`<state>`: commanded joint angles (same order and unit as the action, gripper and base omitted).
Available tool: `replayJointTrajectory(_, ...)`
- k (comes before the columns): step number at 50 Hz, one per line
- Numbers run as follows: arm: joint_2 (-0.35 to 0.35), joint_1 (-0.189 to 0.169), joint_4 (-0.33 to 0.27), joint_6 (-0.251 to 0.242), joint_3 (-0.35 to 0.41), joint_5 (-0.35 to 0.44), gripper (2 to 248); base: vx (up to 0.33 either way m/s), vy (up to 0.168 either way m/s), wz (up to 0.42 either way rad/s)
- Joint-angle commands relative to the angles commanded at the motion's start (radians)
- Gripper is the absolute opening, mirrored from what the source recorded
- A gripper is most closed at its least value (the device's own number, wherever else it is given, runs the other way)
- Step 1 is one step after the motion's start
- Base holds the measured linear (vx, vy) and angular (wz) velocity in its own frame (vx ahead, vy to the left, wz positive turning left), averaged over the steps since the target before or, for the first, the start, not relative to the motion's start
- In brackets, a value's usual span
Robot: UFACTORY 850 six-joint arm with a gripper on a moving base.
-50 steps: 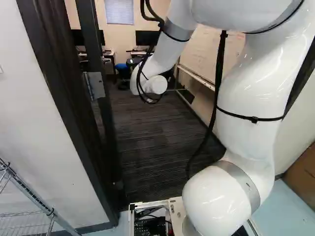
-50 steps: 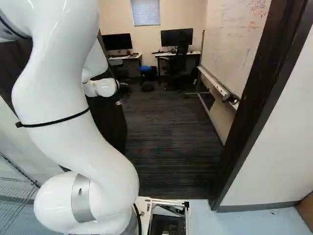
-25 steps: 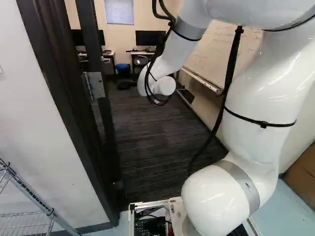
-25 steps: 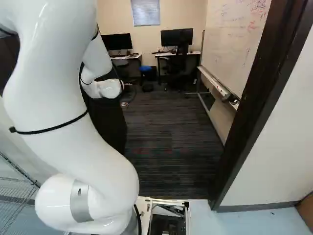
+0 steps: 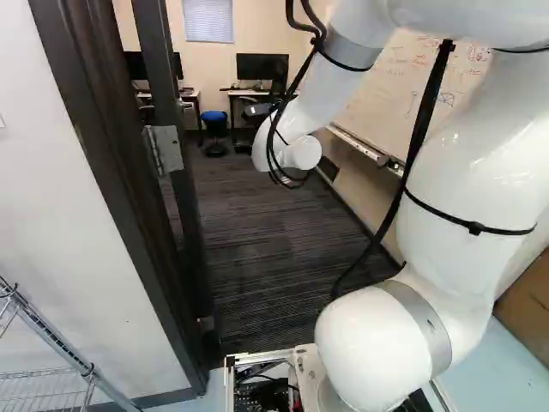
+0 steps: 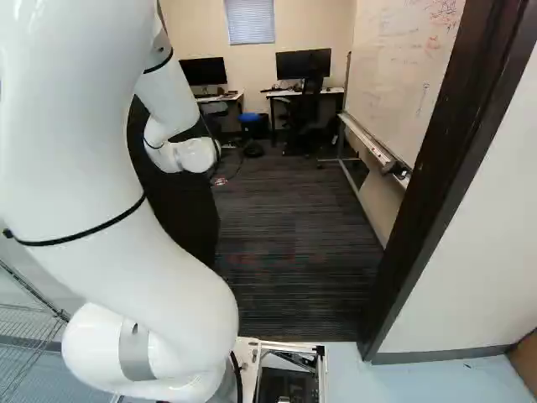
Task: Open the door and move inside
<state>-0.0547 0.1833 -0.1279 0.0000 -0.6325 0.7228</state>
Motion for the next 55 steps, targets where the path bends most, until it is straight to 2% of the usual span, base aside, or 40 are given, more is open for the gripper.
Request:
replayJointTrajectory(35,0.097,-0.107,-0.098,0.000,0.099,0.000,247,0.000,0.000,0.000)
replayJointTrajectory(55,0.160,-0.173,-0.107,0.000,0.159,0.000,247,0.000,0.000,0.000)
